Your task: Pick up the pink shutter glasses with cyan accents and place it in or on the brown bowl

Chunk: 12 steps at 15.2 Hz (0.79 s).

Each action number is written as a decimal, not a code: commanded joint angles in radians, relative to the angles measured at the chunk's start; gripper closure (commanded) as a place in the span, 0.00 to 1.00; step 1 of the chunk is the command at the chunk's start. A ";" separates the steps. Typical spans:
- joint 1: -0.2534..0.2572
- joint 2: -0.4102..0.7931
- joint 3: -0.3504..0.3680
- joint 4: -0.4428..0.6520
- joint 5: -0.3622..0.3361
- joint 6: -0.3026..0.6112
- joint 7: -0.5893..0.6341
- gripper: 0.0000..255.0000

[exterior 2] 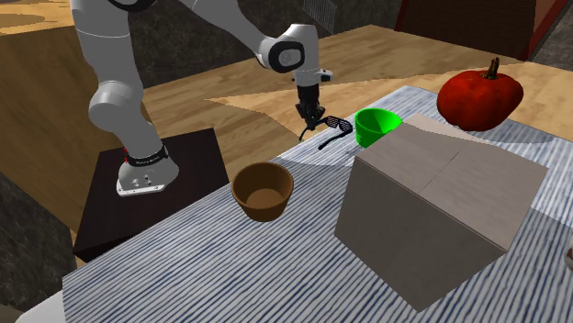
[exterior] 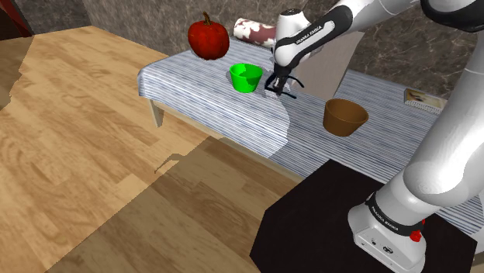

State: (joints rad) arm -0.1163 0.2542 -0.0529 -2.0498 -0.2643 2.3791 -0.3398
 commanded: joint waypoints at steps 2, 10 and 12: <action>0.000 -0.023 0.002 0.013 0.007 -0.037 -0.009 1.00; 0.001 -0.078 0.007 0.053 0.023 -0.130 -0.034 1.00; 0.001 -0.091 0.008 0.066 0.026 -0.154 -0.039 1.00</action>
State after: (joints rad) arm -0.1152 0.1668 -0.0459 -1.9924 -0.2397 2.2365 -0.3767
